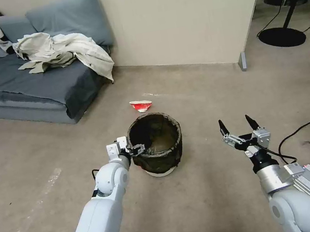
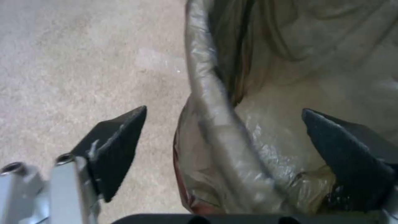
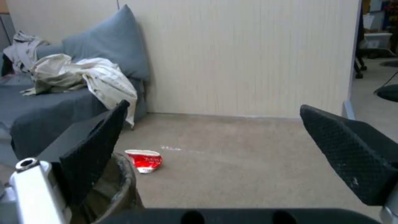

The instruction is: Pick up the trash can from the floor.

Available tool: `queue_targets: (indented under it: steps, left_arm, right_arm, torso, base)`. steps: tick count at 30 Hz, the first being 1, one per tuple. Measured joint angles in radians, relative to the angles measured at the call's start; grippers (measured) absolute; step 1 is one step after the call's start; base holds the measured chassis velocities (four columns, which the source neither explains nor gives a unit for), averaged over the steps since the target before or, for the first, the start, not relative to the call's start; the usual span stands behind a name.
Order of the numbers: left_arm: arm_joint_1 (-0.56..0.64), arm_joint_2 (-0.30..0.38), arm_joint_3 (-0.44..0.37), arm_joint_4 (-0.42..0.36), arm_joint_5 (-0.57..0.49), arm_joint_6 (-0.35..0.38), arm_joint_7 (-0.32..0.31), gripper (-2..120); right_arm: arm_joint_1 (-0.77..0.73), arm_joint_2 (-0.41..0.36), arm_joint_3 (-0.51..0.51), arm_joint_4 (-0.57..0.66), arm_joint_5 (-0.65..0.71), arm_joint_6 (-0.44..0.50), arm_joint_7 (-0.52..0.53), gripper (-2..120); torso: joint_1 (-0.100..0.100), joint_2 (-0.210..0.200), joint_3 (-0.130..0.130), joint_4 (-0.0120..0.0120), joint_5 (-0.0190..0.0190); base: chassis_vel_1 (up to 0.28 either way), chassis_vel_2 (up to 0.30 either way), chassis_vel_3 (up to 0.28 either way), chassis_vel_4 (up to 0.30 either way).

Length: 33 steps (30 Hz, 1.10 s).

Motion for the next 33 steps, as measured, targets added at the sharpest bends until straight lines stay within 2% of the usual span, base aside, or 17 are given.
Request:
queue_targets:
  steps: [1,4,5,8,9,13,14,17,19,22,25,33]
  left_arm:
    - [0.0,0.0,0.0,0.0,0.0,0.0,0.0,89]
    - [-0.006,-0.003,0.01,0.007,-0.005,0.022,-0.01,76]
    - [-0.006,-0.003,0.01,0.007,-0.005,0.022,-0.01,76]
    - [-0.01,-0.007,0.016,0.016,-0.006,0.03,-0.018,61]
    - [-0.01,-0.007,0.016,0.016,-0.006,0.03,-0.018,61]
    - [-0.014,-0.016,0.019,0.033,-0.006,0.032,-0.027,43]
    - [-0.014,-0.016,0.019,0.033,-0.006,0.032,-0.027,43]
    - [-0.012,-0.02,0.018,0.038,-0.003,0.032,-0.035,28]
    - [-0.01,-0.021,0.016,0.038,-0.001,0.032,-0.038,25]
    - [-0.006,-0.023,0.008,0.041,0.012,0.026,-0.049,11]
    - [-0.001,-0.025,0.0,0.041,0.013,0.015,-0.051,5]
    - [0.009,-0.025,-0.02,0.041,0.013,-0.001,-0.058,5]
  right_arm:
    - [0.0,0.0,0.0,0.0,0.0,0.0,0.0,100]
    - [0.0,0.001,0.0,0.0,0.0,0.002,0.0,100]
    - [0.0,0.001,0.0,0.0,0.0,0.002,0.0,100]
    - [-0.001,0.002,0.0,-0.001,-0.001,0.004,-0.001,100]
    - [-0.001,0.002,0.0,-0.001,-0.001,0.004,-0.001,100]
    - [-0.003,0.003,0.0,-0.003,-0.002,0.008,-0.001,100]
    - [-0.003,0.003,0.0,-0.003,-0.002,0.008,-0.001,100]
    - [-0.004,0.003,0.0,-0.003,-0.002,0.011,-0.002,100]
    - [-0.004,0.003,0.0,-0.003,-0.002,0.011,-0.002,100]
    - [-0.003,0.004,-0.001,-0.007,-0.002,0.013,-0.004,100]
    - [-0.003,0.006,-0.005,-0.009,-0.003,0.015,-0.005,100]
    - [-0.001,0.008,-0.014,-0.013,-0.005,0.017,-0.007,100]
  torso:
    - [0.0,0.0,0.0,0.0,0.0]
    - [0.0,0.0,0.0,0.0,0.0001]
    - [0.0,0.0,0.0,0.0,0.0001]
    - [0.0,0.0,0.0,0.0002,0.0004]
    - [0.0,0.0,0.0,0.0002,0.0004]
    - [0.0,0.0,0.0,0.0003,0.0007]
    - [0.0,0.0,0.0,0.0003,0.0007]
    - [0.0,0.0,0.0,0.0003,0.0006]
    - [0.0,0.0,0.0,0.0003,0.0005]
    - [0.0,0.0,0.0,0.0003,0.0005]
    - [0.0,0.0,0.0,0.0001,0.0]
    - [0.0,0.0,0.0,-0.0001,-0.0001]
  base:
    - [0.0,0.0,0.0,0.0]
    - [0.0,0.0,0.0,0.0]
    - [0.0,0.0,0.0,0.0]
    - [0.0,0.0,0.0,0.0]
    - [0.0,0.0,0.0,0.0]
    - [0.0,0.0,0.0,0.0]
    - [0.0,0.0,0.0,0.0]
    - [0.0,0.0,0.0,0.0]
    - [0.0,0.0,0.0,0.0]
    - [0.0,0.0,0.0,0.0]
    - [0.0,0.0,0.0,0.0]
    - [0.0,0.0,0.0,0.0]
